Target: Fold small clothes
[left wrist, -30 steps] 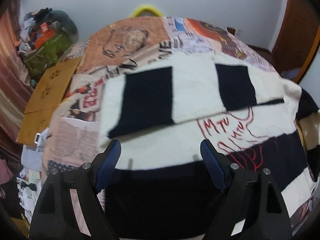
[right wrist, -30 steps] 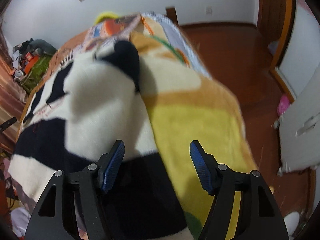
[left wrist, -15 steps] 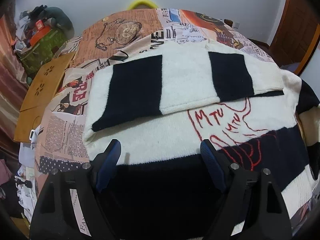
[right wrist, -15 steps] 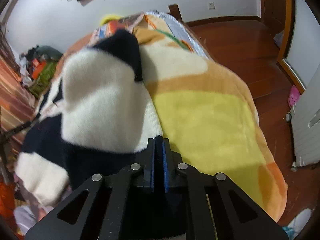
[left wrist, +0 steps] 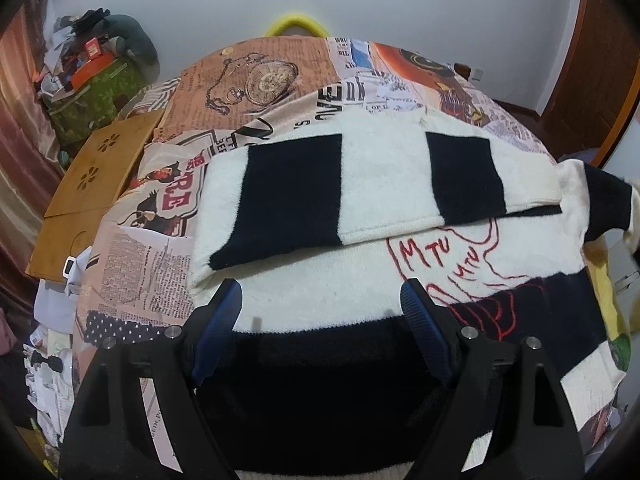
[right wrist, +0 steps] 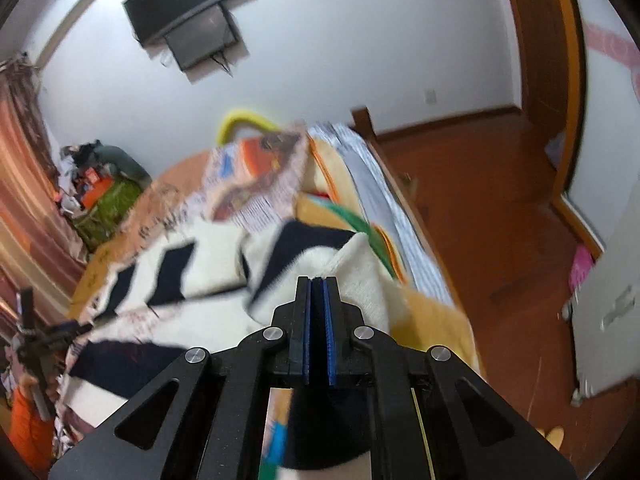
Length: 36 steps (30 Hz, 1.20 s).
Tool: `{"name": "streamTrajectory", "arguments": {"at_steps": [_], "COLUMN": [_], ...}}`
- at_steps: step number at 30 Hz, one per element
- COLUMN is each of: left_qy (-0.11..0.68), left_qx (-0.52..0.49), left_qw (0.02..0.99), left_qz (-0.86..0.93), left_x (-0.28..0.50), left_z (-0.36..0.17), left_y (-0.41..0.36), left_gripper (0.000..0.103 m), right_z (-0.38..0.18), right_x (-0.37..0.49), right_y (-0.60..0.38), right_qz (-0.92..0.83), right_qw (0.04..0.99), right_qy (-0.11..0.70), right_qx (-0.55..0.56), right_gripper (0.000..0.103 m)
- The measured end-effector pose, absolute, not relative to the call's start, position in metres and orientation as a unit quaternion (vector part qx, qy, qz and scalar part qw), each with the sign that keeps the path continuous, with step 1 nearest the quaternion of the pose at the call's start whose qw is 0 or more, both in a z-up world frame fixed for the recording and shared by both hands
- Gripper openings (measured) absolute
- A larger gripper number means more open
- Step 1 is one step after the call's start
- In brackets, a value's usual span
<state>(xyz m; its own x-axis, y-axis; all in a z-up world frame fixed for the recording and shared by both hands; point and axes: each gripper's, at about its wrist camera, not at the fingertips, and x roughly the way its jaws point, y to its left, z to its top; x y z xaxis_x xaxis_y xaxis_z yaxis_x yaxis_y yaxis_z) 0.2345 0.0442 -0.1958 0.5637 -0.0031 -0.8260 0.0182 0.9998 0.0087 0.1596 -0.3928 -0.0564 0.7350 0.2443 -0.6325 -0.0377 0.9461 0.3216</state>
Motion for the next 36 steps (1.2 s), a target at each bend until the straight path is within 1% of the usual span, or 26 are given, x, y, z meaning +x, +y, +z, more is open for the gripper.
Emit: {"name": "streamTrajectory", "arguments": {"at_steps": [5,10,12,15,17,19,21,25,30,32,34,36], "left_qy": [0.457,0.449,0.448,0.446,0.443,0.442,0.44,0.443,0.456,0.459,0.462,0.464], "left_qx": [-0.006,-0.029,-0.036,-0.04,-0.04,-0.041,-0.047,-0.062,-0.061,-0.049,-0.031,-0.01], "left_qw": [0.889,0.893,0.893,0.894,0.895,0.896,0.897,0.894,0.888,0.887,0.885,0.885], "left_qz": [-0.008,-0.005,-0.002,0.003,0.008,0.013,0.016,0.014,-0.012,-0.024,-0.035,-0.046], "left_x": [0.231,0.226,0.223,0.218,0.215,0.213,0.211,0.211,0.216,0.217,0.219,0.22], "left_z": [-0.192,-0.191,-0.191,-0.189,-0.186,-0.184,-0.181,-0.18,-0.181,-0.18,-0.179,-0.178], "left_y": [0.052,0.068,0.074,0.083,0.089,0.094,0.1,0.102,0.078,0.06,0.041,0.02], "left_gripper": [0.082,0.082,0.082,0.082,0.082,0.082,0.082,0.082,0.082,0.082,0.084,0.087], "right_z": [-0.019,0.0,-0.003,-0.022,-0.042,-0.052,-0.057,-0.051,-0.05,-0.057,-0.064,-0.071], "right_x": [0.179,0.196,0.203,0.221,0.236,0.249,0.253,0.244,0.228,0.218,0.209,0.199], "right_y": [-0.35,-0.281,-0.249,-0.201,-0.169,-0.151,-0.141,-0.151,-0.183,-0.201,-0.217,-0.232], "right_qz": [0.127,0.197,0.223,0.255,0.273,0.28,0.289,0.291,0.252,0.232,0.215,0.203], "right_qw": [0.932,0.926,0.918,0.902,0.887,0.877,0.87,0.873,0.889,0.893,0.894,0.893], "right_qy": [0.319,0.314,0.322,0.345,0.372,0.389,0.398,0.39,0.383,0.386,0.393,0.4], "right_qx": [0.119,0.075,0.057,0.039,0.031,0.029,0.033,0.037,0.011,-0.007,-0.021,-0.03], "right_gripper": [0.005,0.005,0.005,0.005,0.009,0.009,0.012,0.015,0.036,0.038,0.038,0.043]}}
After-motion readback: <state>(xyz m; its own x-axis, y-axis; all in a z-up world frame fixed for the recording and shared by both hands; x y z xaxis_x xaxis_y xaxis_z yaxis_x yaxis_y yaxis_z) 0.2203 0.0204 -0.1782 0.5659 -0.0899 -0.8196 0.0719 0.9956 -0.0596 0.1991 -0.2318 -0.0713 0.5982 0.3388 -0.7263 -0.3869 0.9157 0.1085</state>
